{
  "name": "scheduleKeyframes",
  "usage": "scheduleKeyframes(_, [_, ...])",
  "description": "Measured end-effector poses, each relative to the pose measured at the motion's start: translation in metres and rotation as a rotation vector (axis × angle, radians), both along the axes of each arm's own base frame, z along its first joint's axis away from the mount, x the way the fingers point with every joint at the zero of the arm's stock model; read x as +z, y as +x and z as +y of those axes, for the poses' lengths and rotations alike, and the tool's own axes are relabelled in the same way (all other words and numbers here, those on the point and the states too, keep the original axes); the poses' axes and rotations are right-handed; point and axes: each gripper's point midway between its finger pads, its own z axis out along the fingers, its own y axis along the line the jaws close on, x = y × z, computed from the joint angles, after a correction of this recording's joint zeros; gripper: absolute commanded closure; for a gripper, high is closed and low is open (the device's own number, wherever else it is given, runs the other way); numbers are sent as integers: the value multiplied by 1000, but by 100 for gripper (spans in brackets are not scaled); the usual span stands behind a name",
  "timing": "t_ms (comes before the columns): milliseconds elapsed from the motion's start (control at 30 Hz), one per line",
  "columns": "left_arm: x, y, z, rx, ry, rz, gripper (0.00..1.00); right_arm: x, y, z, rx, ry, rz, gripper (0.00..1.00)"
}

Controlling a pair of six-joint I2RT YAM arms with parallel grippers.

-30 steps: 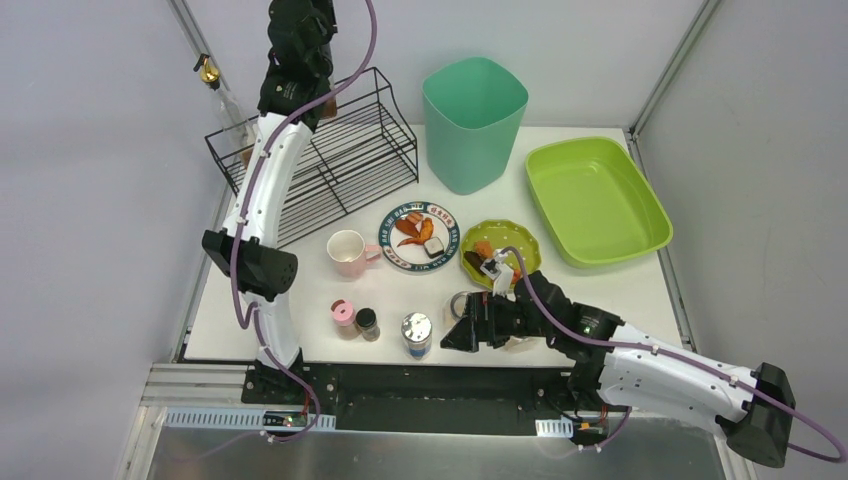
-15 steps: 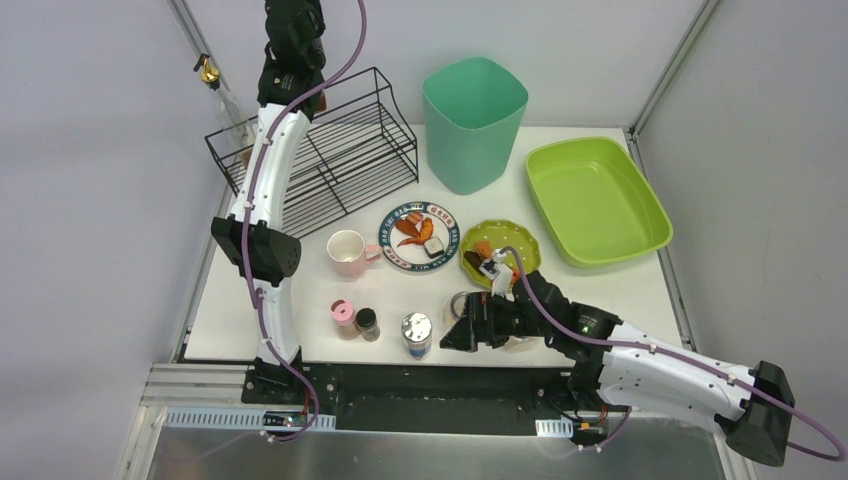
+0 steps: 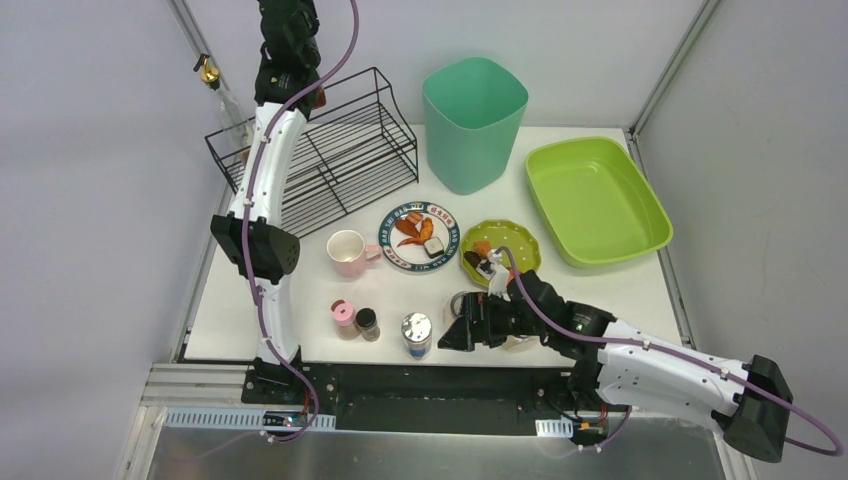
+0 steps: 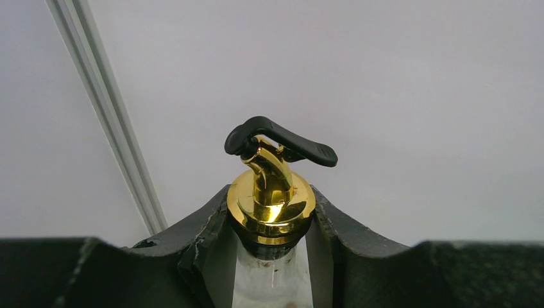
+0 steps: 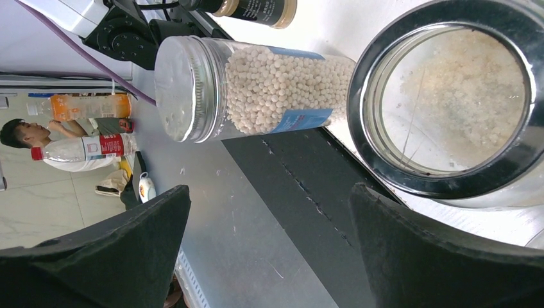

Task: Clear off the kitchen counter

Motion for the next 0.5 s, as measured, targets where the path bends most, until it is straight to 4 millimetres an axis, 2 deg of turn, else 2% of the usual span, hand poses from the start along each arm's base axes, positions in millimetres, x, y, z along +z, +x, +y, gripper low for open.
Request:
scheduleKeyframes(133, [-5, 3, -1, -3, -11, 3, 100, -2, 1, 1, 0, -4, 3, 1])
scheduleKeyframes(233, [-19, 9, 0, -1, -21, 21, 100, -2, 1, 2, 0, -5, 3, 1])
scheduleKeyframes(500, [-81, 27, -4, -6, -31, 135, 100, -1, 1, 2, -1, -1, 4, 1])
